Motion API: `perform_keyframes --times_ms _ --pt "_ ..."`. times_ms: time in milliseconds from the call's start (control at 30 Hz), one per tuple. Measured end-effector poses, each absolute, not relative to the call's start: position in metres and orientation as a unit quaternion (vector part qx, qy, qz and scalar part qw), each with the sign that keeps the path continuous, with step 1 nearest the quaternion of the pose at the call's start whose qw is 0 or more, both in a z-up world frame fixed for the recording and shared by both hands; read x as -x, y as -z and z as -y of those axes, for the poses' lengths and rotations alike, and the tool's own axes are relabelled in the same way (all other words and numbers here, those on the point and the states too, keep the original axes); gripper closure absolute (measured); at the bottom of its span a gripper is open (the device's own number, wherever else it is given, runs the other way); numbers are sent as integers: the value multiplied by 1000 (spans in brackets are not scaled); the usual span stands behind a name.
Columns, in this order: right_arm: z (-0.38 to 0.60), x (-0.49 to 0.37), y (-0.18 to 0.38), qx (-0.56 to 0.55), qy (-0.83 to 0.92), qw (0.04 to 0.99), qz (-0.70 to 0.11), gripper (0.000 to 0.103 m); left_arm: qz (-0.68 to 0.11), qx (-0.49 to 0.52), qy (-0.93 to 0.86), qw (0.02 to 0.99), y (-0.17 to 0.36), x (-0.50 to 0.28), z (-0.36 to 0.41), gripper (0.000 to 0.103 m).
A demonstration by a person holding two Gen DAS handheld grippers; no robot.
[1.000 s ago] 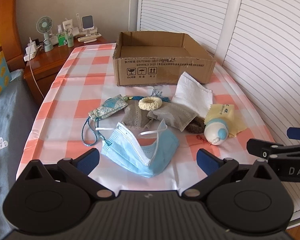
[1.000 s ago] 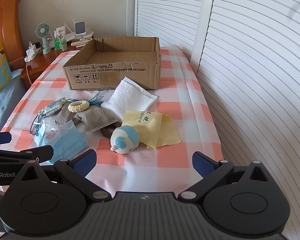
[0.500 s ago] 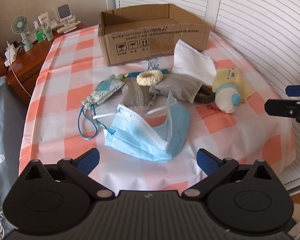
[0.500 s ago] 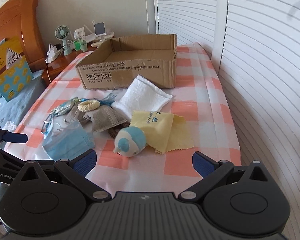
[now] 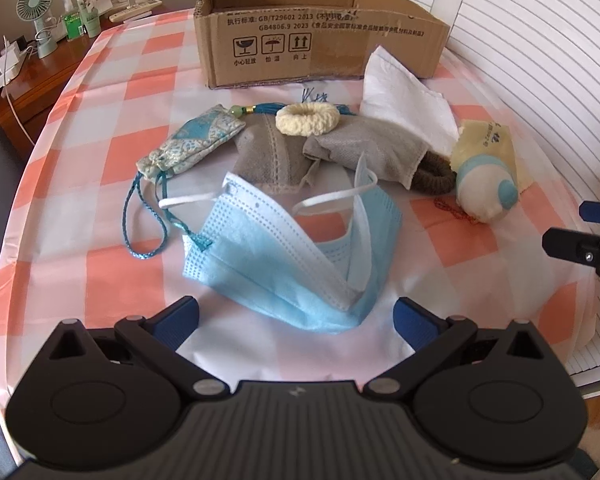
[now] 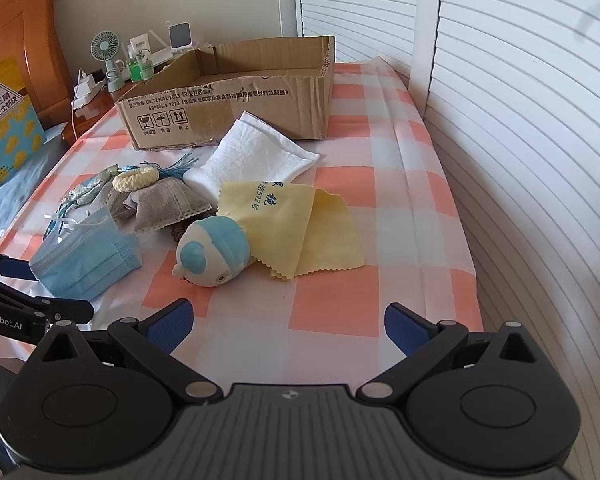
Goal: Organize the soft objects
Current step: 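Lower the left gripper onto the blue face mask and close it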
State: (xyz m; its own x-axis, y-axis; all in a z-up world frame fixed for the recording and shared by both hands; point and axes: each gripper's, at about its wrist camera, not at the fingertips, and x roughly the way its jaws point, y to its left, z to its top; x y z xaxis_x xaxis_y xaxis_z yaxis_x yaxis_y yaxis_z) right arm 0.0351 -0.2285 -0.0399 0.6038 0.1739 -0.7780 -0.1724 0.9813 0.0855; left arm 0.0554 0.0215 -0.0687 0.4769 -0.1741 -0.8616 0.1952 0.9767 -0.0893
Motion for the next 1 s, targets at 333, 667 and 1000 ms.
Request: perform_keyframes --times_ms 333,667,1000 --pt "221 -38 64 28 -104 890 -444 0 -449 -38 124 884 75 -52 -10 0" --pt "216 -31 72 65 -108 899 -420 0 -439 -37 119 890 74 -49 -8 1" --pt "216 -29 74 67 -110 901 -413 0 -419 -66 129 896 73 -56 8 2"
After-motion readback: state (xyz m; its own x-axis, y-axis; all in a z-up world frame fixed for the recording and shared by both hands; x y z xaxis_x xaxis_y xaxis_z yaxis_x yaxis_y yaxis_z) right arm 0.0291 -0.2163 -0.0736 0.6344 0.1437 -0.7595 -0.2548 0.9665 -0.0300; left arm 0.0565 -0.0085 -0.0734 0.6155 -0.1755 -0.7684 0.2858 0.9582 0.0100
